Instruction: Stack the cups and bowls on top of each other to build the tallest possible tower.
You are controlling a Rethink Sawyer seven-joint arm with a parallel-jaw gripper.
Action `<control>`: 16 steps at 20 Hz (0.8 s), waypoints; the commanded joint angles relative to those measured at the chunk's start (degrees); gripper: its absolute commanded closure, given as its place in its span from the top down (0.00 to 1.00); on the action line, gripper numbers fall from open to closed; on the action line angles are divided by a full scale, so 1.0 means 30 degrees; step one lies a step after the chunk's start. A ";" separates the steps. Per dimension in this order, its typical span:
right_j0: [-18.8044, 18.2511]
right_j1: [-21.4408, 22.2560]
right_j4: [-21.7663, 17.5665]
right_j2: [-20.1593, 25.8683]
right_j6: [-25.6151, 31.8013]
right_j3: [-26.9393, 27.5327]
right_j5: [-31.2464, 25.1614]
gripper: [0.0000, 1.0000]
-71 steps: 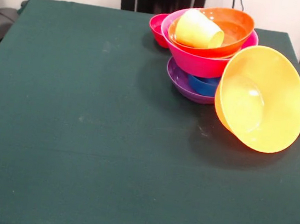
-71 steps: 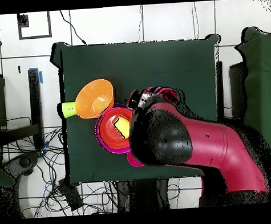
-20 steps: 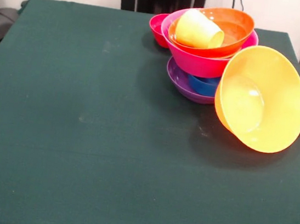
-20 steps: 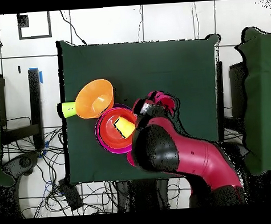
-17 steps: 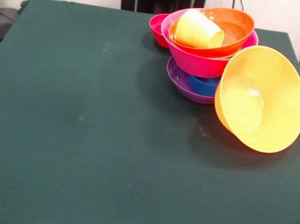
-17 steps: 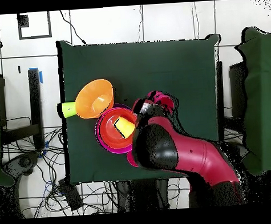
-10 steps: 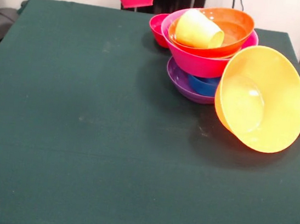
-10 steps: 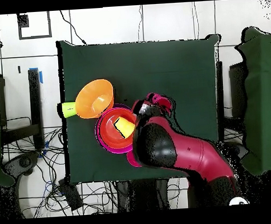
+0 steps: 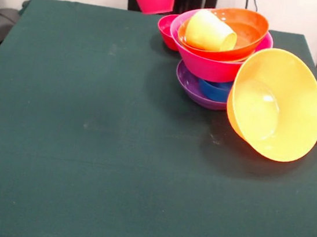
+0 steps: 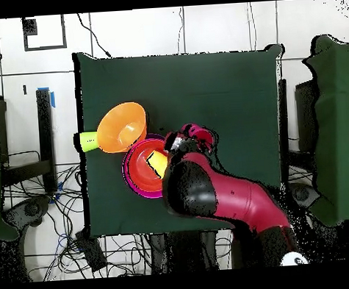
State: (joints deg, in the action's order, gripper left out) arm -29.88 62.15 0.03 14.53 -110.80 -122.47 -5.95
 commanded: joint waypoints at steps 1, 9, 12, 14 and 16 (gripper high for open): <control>0.2961 -0.0071 0.1308 -0.2078 -0.4648 -0.0722 -0.0116 0.00; 0.5740 -0.0710 0.2474 -0.4063 -0.5403 -0.0090 0.0126 0.00; 0.6023 -0.0791 0.2536 -0.4227 -0.5558 -0.0104 0.0265 0.00; 0.6286 -0.0802 0.2579 -0.4401 -0.5669 -0.0101 0.0276 0.00; 0.6280 -0.0785 0.2540 -0.4392 -0.5673 -0.0174 0.0327 0.00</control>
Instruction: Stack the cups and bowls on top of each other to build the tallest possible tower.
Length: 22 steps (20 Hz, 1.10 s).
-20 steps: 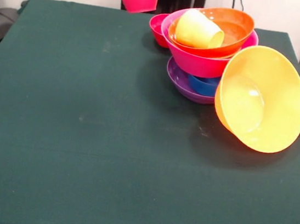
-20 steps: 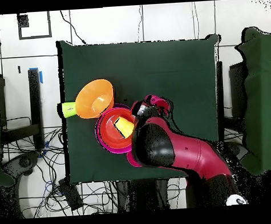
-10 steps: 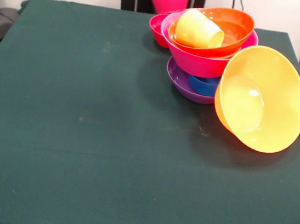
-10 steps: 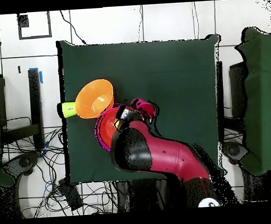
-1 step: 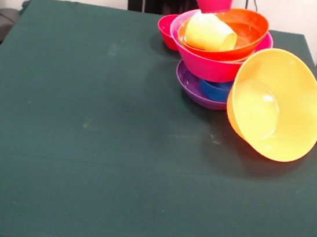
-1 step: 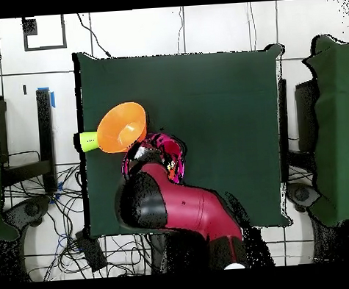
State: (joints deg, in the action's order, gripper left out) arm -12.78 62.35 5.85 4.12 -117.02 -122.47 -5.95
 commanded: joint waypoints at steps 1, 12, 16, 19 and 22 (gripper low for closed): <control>0.0545 -0.0825 0.0566 -0.0904 -0.3584 -0.0203 0.0320 0.00; 0.1460 -0.0070 0.0454 -0.1537 -0.4121 -0.1109 0.0486 0.00; 0.1254 -0.0026 0.0394 -0.1075 -0.4250 -0.1579 0.0995 0.00; 0.1143 -0.0113 0.0405 -0.0721 -0.4458 -0.1882 0.1420 0.00; 0.1068 -0.0163 0.0437 -0.0563 -0.4455 -0.1978 0.1497 0.00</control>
State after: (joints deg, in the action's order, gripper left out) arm -10.02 63.16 5.97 -0.40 -118.32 -123.48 -4.65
